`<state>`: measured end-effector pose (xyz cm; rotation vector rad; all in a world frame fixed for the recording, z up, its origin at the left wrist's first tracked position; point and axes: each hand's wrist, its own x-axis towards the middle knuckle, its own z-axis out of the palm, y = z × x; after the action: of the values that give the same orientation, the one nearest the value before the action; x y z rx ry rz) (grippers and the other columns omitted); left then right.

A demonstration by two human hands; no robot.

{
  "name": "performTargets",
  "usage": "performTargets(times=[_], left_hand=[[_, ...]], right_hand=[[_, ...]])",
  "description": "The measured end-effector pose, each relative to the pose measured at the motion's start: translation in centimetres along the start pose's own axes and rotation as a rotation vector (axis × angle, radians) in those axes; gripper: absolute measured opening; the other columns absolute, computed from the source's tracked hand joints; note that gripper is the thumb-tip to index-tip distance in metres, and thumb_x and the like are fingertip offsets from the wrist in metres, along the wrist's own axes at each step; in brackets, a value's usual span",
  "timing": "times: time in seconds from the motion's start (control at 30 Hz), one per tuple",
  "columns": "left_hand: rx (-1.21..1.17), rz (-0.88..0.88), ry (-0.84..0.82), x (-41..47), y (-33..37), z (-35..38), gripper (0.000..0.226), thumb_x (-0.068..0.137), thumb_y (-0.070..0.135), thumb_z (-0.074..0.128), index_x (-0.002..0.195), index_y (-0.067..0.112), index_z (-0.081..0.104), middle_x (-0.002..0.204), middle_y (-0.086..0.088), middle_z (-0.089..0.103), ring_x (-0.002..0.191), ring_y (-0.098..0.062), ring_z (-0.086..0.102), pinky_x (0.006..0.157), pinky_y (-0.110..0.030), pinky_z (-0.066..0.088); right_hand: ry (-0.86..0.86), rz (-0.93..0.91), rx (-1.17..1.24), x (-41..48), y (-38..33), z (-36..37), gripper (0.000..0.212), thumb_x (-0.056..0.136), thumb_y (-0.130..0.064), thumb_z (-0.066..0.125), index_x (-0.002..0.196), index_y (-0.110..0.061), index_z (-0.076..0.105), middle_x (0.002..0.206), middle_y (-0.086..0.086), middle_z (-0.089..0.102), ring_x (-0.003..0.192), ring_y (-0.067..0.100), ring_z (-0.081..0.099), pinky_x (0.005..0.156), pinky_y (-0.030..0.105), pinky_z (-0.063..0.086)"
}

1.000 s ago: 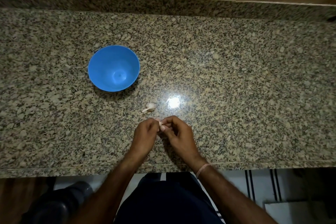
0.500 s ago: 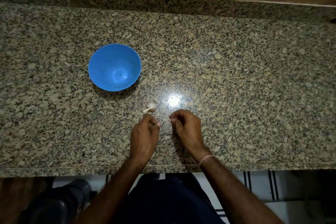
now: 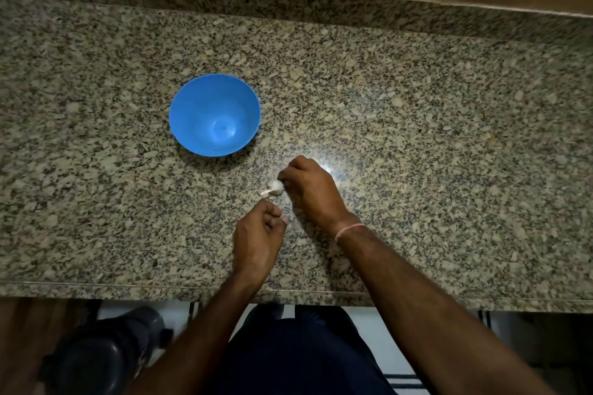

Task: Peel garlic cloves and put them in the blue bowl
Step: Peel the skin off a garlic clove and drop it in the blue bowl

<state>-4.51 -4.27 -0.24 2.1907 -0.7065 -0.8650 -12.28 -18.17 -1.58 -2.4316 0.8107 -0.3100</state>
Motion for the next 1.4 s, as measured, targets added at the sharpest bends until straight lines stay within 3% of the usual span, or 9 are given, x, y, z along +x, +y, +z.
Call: performTargets(times=[0.1, 0.23, 0.3, 0.37, 0.47, 0.77, 0.97, 1.13, 1.4], left_hand=[[-0.009, -0.002, 0.004, 0.0, -0.2, 0.1, 0.012, 0.092, 0.020, 0.075, 0.090, 0.023, 0.063, 0.073, 0.009, 0.064, 0.067, -0.007, 0.062, 0.061, -0.026, 0.051], [-0.098, -0.012, -0.032, -0.2, -0.1, 0.4, 0.012, 0.092, 0.020, 0.075, 0.100, 0.026, 0.068, 0.081, 0.011, 0.067, 0.072, -0.001, 0.064, 0.063, -0.014, 0.048], [-0.233, 0.002, -0.077, -0.5, 0.4, 0.5, 0.018, 0.094, 0.019, 0.073, 0.108, 0.029, 0.069, 0.090, 0.010, 0.071, 0.081, -0.001, 0.068, 0.071, -0.021, 0.056], [-0.350, 0.020, -0.116, -0.9, 0.9, 0.6, 0.017, 0.096, 0.014, 0.071, 0.107, 0.027, 0.072, 0.094, 0.008, 0.074, 0.087, -0.008, 0.072, 0.075, -0.028, 0.061], [-0.411, 0.021, -0.141, -1.3, 1.1, 0.6, 0.013, 0.095, 0.007, 0.070, 0.099, 0.018, 0.076, 0.089, 0.002, 0.078, 0.083, -0.016, 0.076, 0.075, -0.033, 0.063], [-0.586, -0.180, -0.162, -0.6, 0.8, 0.4, 0.006, 0.097, 0.006, 0.068, 0.098, 0.008, 0.073, 0.088, -0.015, 0.076, 0.080, -0.025, 0.073, 0.073, -0.035, 0.059], [-0.689, -0.263, -0.125, -0.3, 0.6, 0.0, 0.005, 0.099, 0.004, 0.064, 0.101, 0.003, 0.069, 0.083, -0.012, 0.071, 0.073, -0.014, 0.067, 0.068, -0.031, 0.056], [-0.686, -0.229, -0.121, -0.8, 1.1, -0.1, 0.004, 0.098, 0.005, 0.067, 0.100, 0.005, 0.070, 0.090, -0.018, 0.075, 0.076, -0.017, 0.069, 0.069, -0.028, 0.057], [-0.655, -0.233, -0.086, -1.2, 1.3, 0.2, 0.004, 0.093, 0.005, 0.074, 0.096, 0.005, 0.075, 0.088, -0.021, 0.076, 0.079, -0.026, 0.071, 0.072, -0.032, 0.059]], right_hand=[[0.002, 0.022, -0.089, -1.2, 0.3, -0.3, 0.010, 0.093, -0.011, 0.067, 0.102, -0.013, 0.070, 0.098, 0.002, 0.061, 0.089, 0.023, 0.057, 0.066, 0.038, 0.050], [0.047, 0.153, -0.041, -4.6, 0.2, -0.5, 0.012, 0.100, -0.014, 0.061, 0.108, -0.013, 0.070, 0.097, 0.002, 0.064, 0.086, 0.019, 0.059, 0.069, 0.033, 0.051], [0.083, 0.396, 0.359, -6.4, -0.6, -0.4, 0.014, 0.100, -0.012, 0.063, 0.110, -0.013, 0.073, 0.101, 0.000, 0.072, 0.093, 0.014, 0.067, 0.081, 0.023, 0.055], [0.098, 0.660, 0.847, -7.5, -1.7, -0.3, 0.011, 0.098, -0.005, 0.067, 0.107, -0.009, 0.072, 0.100, 0.008, 0.076, 0.097, 0.022, 0.074, 0.086, 0.031, 0.062], [0.164, 0.823, 1.148, -8.7, -2.7, -0.2, 0.012, 0.093, 0.002, 0.071, 0.105, 0.000, 0.068, 0.098, 0.019, 0.074, 0.093, 0.029, 0.074, 0.083, 0.038, 0.063], [0.232, 0.746, 1.073, -8.2, -3.6, -0.8, 0.009, 0.093, 0.001, 0.072, 0.101, 0.000, 0.070, 0.091, 0.009, 0.075, 0.083, 0.020, 0.075, 0.079, 0.035, 0.064], [0.196, 0.444, 0.232, -8.9, -3.0, 0.3, 0.003, 0.095, -0.027, 0.073, 0.092, -0.028, 0.074, 0.092, -0.016, 0.067, 0.089, 0.009, 0.060, 0.074, 0.036, 0.053], [0.252, 0.489, 0.692, -8.8, -3.7, -0.3, 0.011, 0.094, -0.013, 0.076, 0.105, -0.014, 0.078, 0.095, -0.008, 0.078, 0.090, 0.011, 0.074, 0.080, 0.037, 0.063], [0.272, 0.511, 0.779, -9.3, -3.7, -0.2, 0.011, 0.096, -0.016, 0.075, 0.104, -0.010, 0.079, 0.095, -0.004, 0.079, 0.091, 0.013, 0.076, 0.082, 0.039, 0.064]])
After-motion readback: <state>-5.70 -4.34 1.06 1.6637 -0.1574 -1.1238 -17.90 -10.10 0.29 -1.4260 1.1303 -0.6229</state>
